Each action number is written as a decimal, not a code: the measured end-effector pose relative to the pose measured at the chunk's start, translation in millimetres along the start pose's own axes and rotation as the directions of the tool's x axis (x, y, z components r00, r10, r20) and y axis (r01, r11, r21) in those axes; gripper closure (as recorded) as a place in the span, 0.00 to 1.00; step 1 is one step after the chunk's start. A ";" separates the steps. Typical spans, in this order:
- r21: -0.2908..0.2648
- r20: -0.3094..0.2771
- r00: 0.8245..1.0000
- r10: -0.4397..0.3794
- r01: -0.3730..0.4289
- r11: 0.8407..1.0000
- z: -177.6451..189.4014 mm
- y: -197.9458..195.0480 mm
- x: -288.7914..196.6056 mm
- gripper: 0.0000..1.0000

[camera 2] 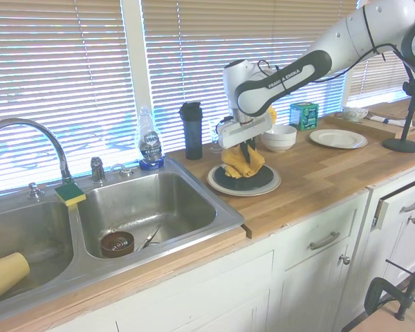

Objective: Wipe the blue plate in clockwise motion

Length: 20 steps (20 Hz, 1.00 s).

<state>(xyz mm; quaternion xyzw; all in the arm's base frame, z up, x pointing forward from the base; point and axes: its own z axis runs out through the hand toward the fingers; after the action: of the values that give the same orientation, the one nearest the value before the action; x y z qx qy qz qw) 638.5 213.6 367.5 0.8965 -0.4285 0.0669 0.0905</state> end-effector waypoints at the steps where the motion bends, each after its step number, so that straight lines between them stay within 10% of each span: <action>1: 0.001 0.004 1.000 0.003 -0.003 1.000 1.6 2.2 3.7 1.00; 20: 0.038 0.005 0.996 -0.092 0.092 0.995 -3.2 65.6 -72.8 1.00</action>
<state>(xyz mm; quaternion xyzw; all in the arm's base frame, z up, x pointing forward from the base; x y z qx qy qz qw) 541.8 229.0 363.1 0.9171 -0.3857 0.0679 0.0749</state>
